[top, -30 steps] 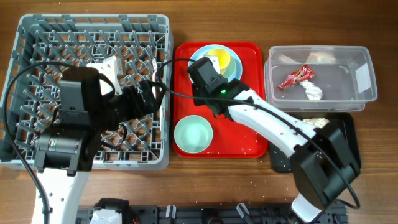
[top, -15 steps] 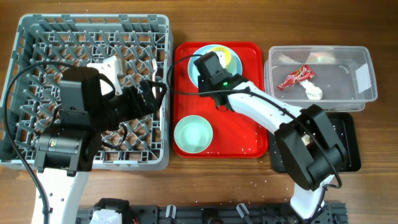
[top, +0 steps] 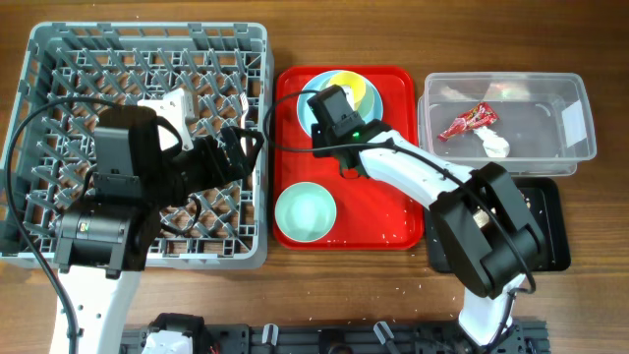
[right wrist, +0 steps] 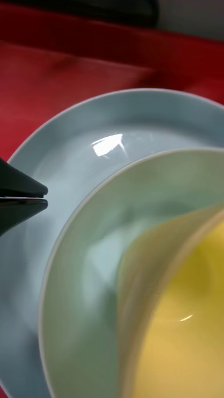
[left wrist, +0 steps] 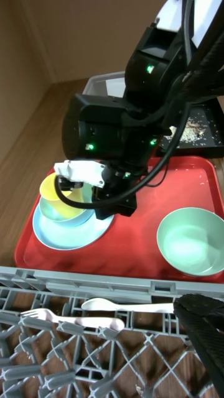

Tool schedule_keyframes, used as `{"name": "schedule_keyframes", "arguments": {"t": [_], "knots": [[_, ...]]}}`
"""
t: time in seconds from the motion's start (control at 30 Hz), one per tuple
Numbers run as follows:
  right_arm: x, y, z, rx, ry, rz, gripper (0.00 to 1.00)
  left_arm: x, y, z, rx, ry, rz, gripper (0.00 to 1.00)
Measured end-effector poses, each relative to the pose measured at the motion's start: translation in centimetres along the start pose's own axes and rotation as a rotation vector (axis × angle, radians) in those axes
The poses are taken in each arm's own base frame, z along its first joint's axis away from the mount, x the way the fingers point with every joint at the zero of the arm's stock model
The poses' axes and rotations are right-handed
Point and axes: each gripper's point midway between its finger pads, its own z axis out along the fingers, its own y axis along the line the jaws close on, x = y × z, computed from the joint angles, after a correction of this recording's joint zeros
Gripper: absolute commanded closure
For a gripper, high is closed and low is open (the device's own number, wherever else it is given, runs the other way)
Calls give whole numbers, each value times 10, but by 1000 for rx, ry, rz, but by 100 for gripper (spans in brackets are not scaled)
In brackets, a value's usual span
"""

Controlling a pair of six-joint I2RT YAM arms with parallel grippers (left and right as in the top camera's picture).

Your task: Sort waste into correct bins and load items into the dishwasher rack

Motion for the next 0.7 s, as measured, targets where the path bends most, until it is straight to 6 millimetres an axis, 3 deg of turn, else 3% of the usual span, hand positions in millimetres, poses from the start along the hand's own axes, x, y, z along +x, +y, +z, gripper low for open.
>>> {"name": "schedule_keyframes", "arguments": {"t": [0.33,0.57,0.7], "knots": [[4,-2,1,5,10,-2,96,0,0,0,0,0,0,0],[15,-7,1,26,55,-10,96,0,0,0,0,0,0,0],[32,-15,-1,58,123,-21,96,0,0,0,0,-1,0,0]]}}
